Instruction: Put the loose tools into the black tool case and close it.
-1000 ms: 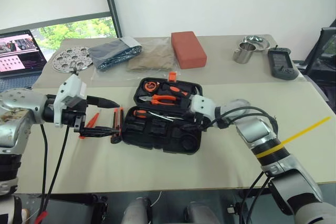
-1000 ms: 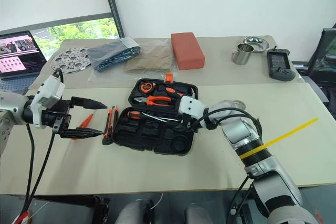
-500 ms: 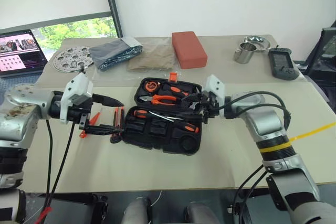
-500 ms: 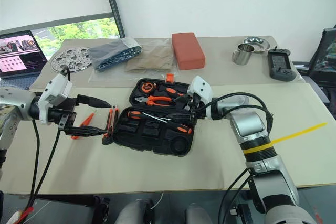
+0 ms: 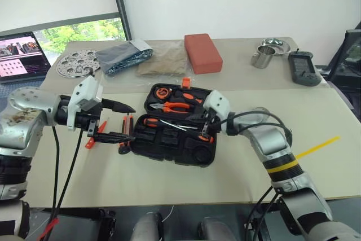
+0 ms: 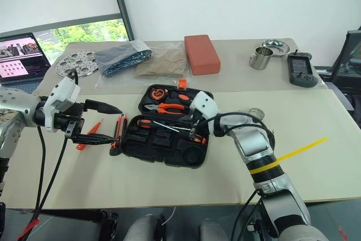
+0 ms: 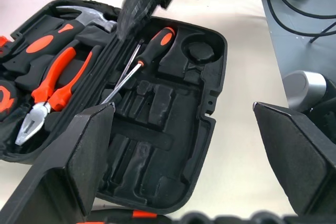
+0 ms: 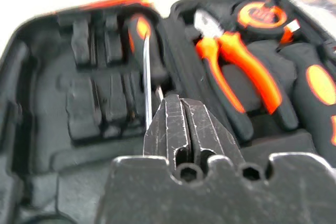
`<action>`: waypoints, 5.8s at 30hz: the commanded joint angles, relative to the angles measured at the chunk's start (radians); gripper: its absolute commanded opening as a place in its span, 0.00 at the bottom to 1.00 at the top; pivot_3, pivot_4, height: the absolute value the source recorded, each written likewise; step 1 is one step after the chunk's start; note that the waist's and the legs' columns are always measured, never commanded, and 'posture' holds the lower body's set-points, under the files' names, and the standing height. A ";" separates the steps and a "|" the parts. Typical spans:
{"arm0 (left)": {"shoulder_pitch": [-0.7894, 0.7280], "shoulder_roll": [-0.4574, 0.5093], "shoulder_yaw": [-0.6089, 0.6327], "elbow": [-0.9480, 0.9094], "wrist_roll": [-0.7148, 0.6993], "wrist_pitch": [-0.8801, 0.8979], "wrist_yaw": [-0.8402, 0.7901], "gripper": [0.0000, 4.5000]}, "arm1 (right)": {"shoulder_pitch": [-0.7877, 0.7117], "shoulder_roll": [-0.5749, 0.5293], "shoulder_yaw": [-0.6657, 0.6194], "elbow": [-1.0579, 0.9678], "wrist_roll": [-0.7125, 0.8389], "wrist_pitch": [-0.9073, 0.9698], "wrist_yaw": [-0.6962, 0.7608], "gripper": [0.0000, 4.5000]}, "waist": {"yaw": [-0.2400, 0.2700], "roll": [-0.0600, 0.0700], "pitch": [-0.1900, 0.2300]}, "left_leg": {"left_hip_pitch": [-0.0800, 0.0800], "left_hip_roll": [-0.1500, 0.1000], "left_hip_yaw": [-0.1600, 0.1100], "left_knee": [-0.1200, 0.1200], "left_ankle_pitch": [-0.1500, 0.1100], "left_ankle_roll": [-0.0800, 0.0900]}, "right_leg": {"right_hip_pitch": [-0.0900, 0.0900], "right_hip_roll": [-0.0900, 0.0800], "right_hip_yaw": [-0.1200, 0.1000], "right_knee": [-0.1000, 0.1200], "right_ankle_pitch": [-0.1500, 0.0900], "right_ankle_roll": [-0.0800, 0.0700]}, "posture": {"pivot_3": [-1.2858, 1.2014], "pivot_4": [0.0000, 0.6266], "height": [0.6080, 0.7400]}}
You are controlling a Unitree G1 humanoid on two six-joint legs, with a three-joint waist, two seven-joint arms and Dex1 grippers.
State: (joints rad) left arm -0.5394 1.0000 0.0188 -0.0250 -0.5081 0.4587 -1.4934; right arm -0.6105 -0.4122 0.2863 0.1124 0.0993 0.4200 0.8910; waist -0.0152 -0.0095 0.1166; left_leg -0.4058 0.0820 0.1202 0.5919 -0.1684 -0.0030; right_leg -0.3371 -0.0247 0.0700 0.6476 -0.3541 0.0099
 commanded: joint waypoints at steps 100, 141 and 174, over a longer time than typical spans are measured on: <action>0.370 -0.312 0.236 0.260 0.217 0.049 0.799 1.00 | 0.069 0.032 -0.060 -0.394 0.241 0.052 0.003 0.98 | 0.003 -0.001 -0.001 | 0.002 0.001 0.000 -0.001 0.000 -0.001 | 0.001 -0.002 -0.002 0.001 0.001 -0.002 | 0.52 0.24 1.00; -0.438 -0.315 -0.326 0.886 0.435 -0.778 -0.121 0.11 | 0.361 -0.154 -0.342 -0.545 0.399 0.005 0.023 1.00 | -0.002 -0.003 -0.001 | 0.000 -0.001 0.000 -0.001 0.000 -0.001 | 0.000 0.002 0.000 -0.002 0.001 -0.002 | 0.52 0.24 1.00; -0.527 -0.460 -0.382 1.108 0.629 -0.872 -0.086 0.11 | 0.411 -0.167 -0.325 -0.589 0.392 -0.014 -0.028 1.00 | 0.001 -0.004 -0.001 | -0.001 -0.001 -0.001 0.001 0.000 0.000 | 0.001 0.002 0.000 -0.001 0.001 -0.002 | 0.52 0.24 1.00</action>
State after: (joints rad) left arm -1.0643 0.5397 -0.3729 1.0956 0.1043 -0.4292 -1.5841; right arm -0.1863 -0.5760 -0.0298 -0.4621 0.4865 0.4371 0.8636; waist -0.0139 -0.0132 0.1160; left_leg -0.4067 0.0806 0.1189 0.5928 -0.1684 -0.0029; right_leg -0.3363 -0.0230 0.0698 0.6468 -0.3529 0.0077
